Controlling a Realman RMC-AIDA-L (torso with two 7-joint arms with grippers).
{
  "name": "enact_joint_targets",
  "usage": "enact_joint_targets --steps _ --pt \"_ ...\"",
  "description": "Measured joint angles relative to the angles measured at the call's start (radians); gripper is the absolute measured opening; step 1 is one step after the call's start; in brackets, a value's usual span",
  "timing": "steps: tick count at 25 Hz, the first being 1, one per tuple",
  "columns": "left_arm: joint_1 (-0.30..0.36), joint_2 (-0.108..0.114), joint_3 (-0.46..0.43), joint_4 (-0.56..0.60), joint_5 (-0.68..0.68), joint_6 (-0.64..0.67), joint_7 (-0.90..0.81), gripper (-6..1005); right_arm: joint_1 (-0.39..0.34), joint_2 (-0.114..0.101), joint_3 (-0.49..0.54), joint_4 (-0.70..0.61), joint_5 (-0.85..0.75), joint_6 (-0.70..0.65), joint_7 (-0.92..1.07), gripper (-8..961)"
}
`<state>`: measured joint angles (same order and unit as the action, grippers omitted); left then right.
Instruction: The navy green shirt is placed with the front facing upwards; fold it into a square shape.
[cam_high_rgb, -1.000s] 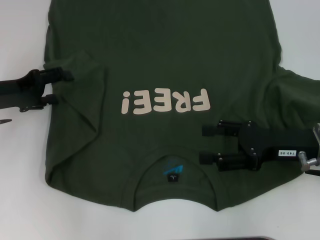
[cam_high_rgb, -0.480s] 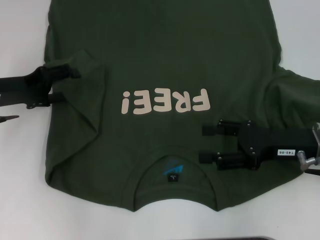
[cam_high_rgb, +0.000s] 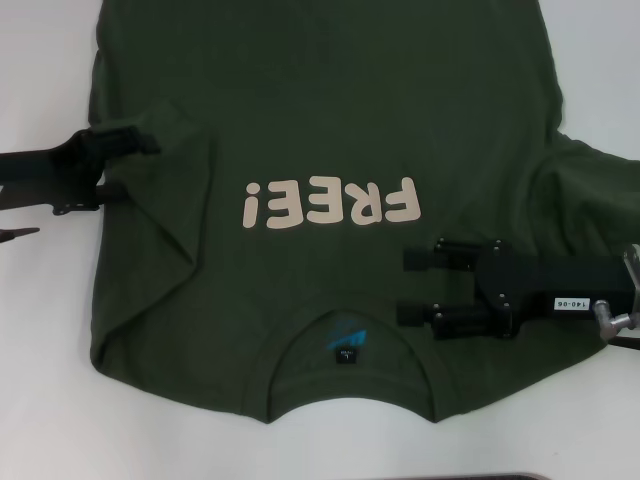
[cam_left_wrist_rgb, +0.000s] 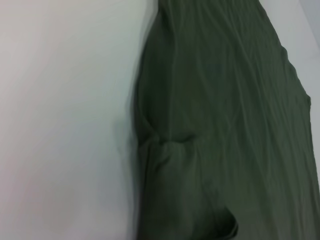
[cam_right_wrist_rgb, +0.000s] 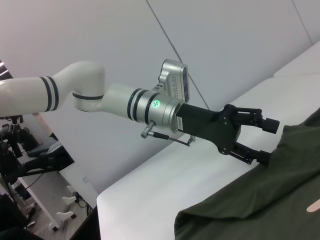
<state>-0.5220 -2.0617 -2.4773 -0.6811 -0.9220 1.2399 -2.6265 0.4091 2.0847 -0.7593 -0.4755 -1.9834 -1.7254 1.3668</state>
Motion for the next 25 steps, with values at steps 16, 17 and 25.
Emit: enact_joint_targets --steps 16,17,25 --pt "-0.026 -0.012 -0.033 -0.002 -0.043 0.141 0.035 920 0.002 0.000 0.001 0.000 0.000 0.011 0.000 912" --pt "-0.028 -0.002 -0.059 0.008 -0.090 0.210 0.063 920 0.002 0.000 0.001 0.000 0.000 0.011 0.000 912" --pt "0.011 0.056 -0.172 0.066 -0.218 0.369 0.117 919 0.003 -0.001 0.005 0.010 0.000 0.013 0.001 912"
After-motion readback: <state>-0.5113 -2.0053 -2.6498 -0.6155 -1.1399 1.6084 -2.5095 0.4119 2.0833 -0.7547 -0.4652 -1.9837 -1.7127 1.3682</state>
